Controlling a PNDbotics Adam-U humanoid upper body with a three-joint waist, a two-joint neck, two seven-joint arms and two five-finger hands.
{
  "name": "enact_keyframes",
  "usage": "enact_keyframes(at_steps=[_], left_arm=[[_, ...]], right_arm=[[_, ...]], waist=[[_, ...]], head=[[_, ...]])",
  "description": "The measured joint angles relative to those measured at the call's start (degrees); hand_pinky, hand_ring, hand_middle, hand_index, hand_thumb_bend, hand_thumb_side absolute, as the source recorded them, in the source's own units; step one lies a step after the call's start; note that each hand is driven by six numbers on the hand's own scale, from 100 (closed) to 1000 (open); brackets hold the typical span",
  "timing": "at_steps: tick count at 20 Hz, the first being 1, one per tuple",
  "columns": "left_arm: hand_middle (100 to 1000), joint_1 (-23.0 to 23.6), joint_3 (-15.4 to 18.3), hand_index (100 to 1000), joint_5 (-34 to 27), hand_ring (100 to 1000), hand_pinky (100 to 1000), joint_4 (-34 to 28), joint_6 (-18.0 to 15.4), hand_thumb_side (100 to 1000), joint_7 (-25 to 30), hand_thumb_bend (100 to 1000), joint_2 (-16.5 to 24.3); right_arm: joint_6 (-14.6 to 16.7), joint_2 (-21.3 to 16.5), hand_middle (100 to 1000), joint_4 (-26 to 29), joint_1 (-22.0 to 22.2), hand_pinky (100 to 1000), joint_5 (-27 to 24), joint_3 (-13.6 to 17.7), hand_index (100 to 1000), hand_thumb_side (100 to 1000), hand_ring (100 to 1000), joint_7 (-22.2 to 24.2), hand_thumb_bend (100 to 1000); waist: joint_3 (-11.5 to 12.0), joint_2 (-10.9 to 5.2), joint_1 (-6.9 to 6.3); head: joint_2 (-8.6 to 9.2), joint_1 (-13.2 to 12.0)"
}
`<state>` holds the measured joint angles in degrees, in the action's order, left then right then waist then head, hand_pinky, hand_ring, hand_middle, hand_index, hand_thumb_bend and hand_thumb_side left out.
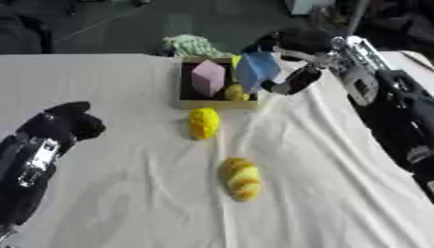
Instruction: Pick up objects on the table and place them in the box.
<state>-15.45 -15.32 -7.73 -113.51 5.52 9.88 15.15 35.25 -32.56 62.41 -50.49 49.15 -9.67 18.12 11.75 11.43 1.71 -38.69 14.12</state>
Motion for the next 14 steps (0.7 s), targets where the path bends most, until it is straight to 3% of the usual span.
enact_keyframes(at_steps=[14], left_arm=[[650, -4.3, -2.2, 840, -0.2, 737, 822, 0.0, 0.2, 712, 3.5, 100, -0.6]], right_arm=[[-12.0, -0.1, 661, -1.8, -2.3, 762, 5.5, 5.1, 912, 161, 749, -12.1, 100]], waist=[[7.9, 2.68, 4.23]], head=[[2.88, 6.5]])
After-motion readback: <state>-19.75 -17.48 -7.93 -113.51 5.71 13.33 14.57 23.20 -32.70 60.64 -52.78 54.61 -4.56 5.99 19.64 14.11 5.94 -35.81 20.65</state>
